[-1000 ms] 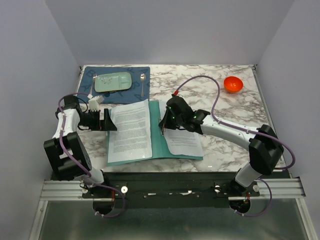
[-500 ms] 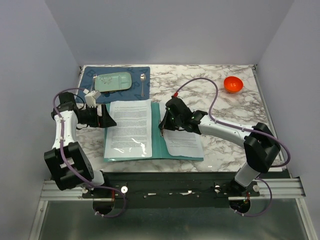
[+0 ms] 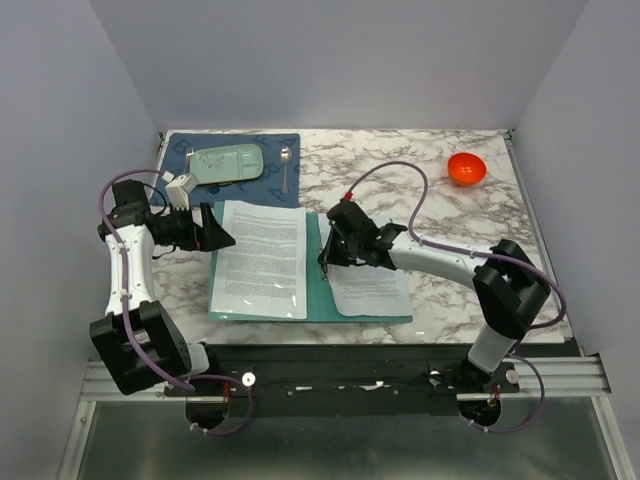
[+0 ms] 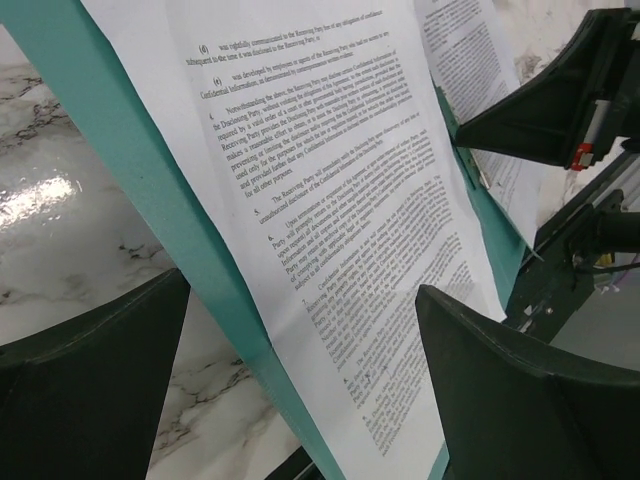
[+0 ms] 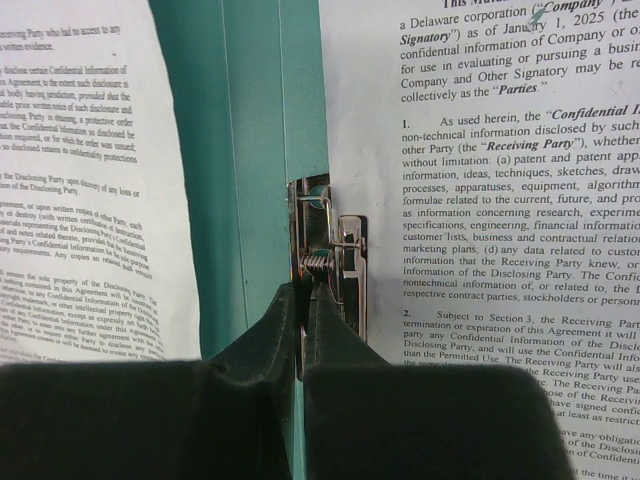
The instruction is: Put the files into the folder
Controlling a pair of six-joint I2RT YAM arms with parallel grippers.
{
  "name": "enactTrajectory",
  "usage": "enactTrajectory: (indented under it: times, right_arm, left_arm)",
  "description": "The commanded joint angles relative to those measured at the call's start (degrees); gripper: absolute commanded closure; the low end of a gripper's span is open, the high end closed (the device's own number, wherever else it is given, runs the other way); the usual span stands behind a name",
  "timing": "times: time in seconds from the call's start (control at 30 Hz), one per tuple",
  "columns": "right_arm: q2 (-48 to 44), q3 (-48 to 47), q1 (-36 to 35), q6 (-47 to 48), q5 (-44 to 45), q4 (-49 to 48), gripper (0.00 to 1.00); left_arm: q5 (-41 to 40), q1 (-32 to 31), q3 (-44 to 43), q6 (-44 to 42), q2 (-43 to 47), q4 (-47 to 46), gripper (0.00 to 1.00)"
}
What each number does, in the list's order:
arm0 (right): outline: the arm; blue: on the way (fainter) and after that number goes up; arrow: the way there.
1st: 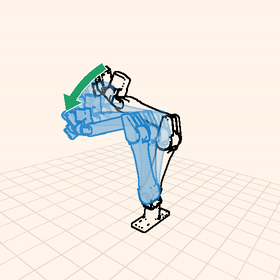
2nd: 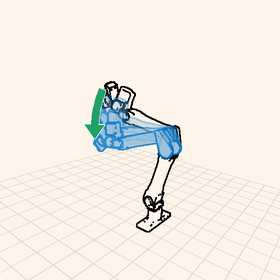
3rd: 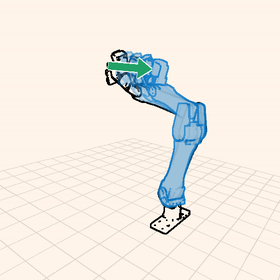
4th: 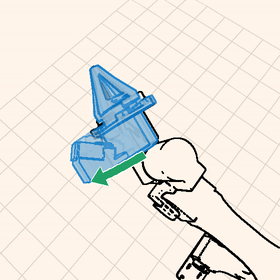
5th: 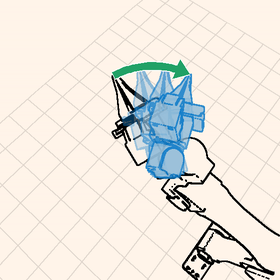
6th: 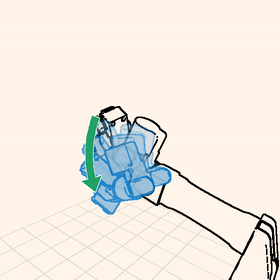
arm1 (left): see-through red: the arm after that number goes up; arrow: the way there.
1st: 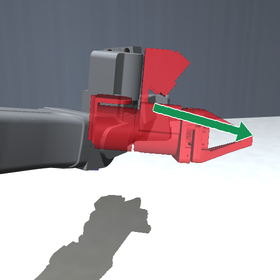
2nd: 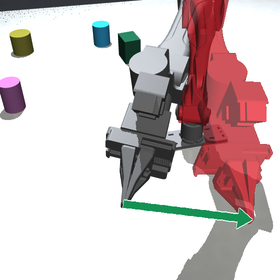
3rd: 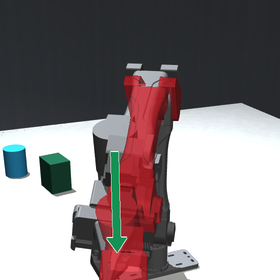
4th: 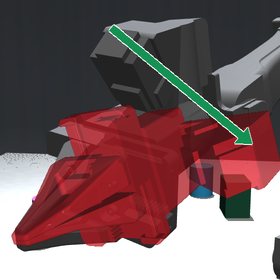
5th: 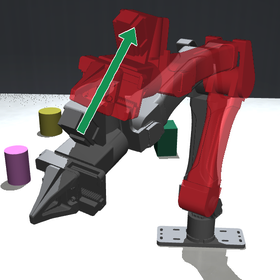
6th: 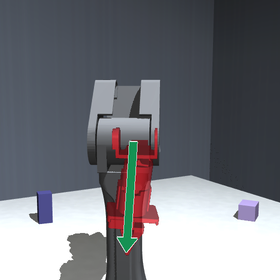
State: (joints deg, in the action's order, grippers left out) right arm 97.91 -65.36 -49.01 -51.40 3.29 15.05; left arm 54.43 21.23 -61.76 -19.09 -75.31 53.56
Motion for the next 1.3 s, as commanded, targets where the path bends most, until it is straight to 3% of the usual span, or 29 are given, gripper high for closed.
enactTrajectory:
  times: [0.0,0.33,0.63,0.83,1.0,1.27]
  right_arm:
    - [2.6,-0.4,-0.6,-1.2,-1.1,-3.4,0.99]
    - [11.2,-2.4,-1.9,-3.2,-6.0,-5.6,0.96]
    - [17.5,-4.4,-2.5,-5.9,-14.8,-14.2,0.74]
    - [21.1,-10.3,-2.3,-7.7,-22.0,-16.7,0.51]
    - [17.0,-8.9,-0.5,-7.1,-26.0,-18.4,0.43]
    - [3.9,5.8,7.5,-4.2,-32.5,-23.8,0.36]
  left_arm:
    - [6.6,-1.9,-4.0,4.0,1.5,1.8,0.01]
    - [8.0,-8.4,-5.9,8.9,0.4,-0.5,0.01]
    - [8.6,-13.7,-8.6,17.1,-1.3,-6.7,0.01]
    - [8.1,-15.9,-11.4,22.0,-1.5,-10.1,0.01]
    - [7.5,-17.5,-13.1,24.3,-1.7,-11.6,0.01]
    - [6.3,-21.1,-11.4,27.3,-1.0,-15.2,0.01]
